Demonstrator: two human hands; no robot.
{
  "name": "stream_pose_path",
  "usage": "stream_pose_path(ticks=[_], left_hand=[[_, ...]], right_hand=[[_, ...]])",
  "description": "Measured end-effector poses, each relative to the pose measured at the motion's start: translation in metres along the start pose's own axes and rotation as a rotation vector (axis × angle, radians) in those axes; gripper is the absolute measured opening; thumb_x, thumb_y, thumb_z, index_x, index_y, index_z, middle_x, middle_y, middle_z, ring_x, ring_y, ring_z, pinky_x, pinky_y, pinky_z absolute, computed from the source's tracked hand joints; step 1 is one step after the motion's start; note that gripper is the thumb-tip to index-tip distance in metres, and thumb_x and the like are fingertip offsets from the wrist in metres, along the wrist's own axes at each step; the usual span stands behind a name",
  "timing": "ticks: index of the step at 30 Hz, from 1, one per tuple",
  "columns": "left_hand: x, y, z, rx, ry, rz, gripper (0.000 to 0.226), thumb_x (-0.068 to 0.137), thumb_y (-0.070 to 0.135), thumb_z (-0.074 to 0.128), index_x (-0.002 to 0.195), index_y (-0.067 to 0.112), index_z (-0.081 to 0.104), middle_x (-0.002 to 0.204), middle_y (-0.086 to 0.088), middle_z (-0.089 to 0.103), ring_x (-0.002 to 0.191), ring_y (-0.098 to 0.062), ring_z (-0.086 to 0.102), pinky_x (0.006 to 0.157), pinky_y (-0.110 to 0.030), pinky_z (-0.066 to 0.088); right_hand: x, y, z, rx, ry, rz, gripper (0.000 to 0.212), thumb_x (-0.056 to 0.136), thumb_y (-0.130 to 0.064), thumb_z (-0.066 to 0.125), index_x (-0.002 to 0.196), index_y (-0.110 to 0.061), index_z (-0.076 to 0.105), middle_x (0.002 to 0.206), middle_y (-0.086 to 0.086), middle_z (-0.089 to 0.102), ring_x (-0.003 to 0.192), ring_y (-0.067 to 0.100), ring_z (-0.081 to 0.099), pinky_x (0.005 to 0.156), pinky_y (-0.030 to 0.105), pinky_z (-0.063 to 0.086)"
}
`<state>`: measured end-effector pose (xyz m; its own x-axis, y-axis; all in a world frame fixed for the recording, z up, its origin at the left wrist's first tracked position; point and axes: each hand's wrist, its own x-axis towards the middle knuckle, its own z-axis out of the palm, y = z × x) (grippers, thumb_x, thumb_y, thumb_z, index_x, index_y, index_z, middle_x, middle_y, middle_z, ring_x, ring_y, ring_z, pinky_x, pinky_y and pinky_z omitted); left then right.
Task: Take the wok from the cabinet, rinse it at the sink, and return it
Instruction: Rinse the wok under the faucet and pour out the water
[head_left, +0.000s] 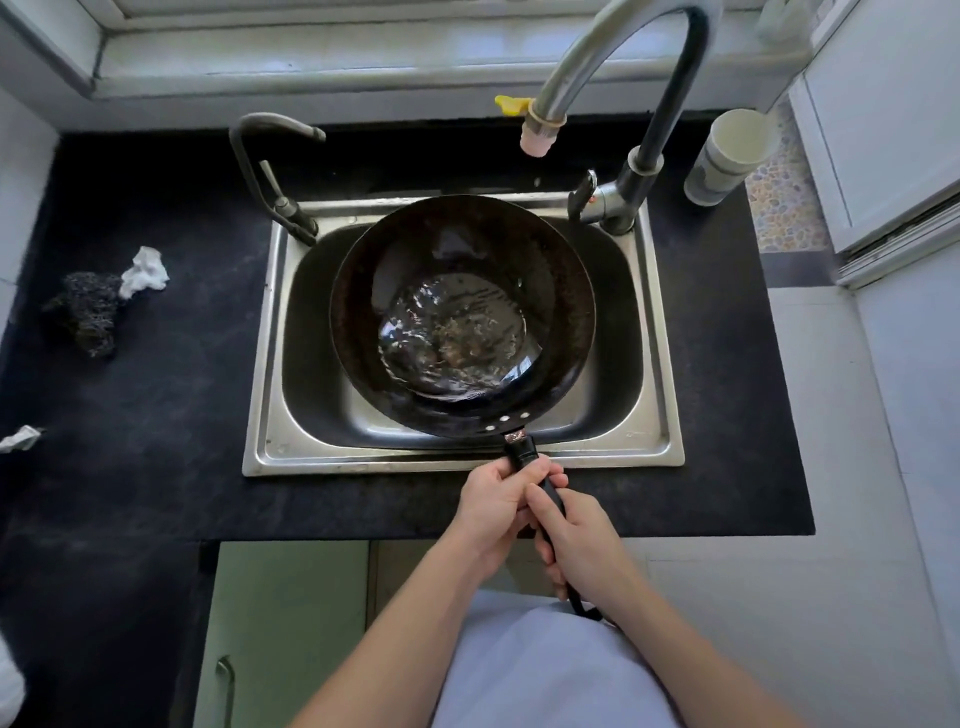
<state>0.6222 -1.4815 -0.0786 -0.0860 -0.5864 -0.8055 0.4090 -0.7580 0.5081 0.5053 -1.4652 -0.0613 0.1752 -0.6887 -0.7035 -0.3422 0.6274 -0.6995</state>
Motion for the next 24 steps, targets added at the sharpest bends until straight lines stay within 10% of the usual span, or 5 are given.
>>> stream_pose_path(ticks=[24], left_hand=[[-0.004,-0.004,-0.005,-0.044,0.006,0.011,0.014,0.095,0.014,0.062,0.095,0.004,0.072,0.088,-0.009,0.074,0.077,-0.019,0.069,0.063,-0.029,0.054]], right_hand=[[0.001,0.003,0.000,-0.057,-0.037,0.008,0.040,0.102,-0.038,0.052,0.073,-0.011,0.054,0.047,0.000,0.054,0.035,0.017,0.046,0.035,0.027,0.042]])
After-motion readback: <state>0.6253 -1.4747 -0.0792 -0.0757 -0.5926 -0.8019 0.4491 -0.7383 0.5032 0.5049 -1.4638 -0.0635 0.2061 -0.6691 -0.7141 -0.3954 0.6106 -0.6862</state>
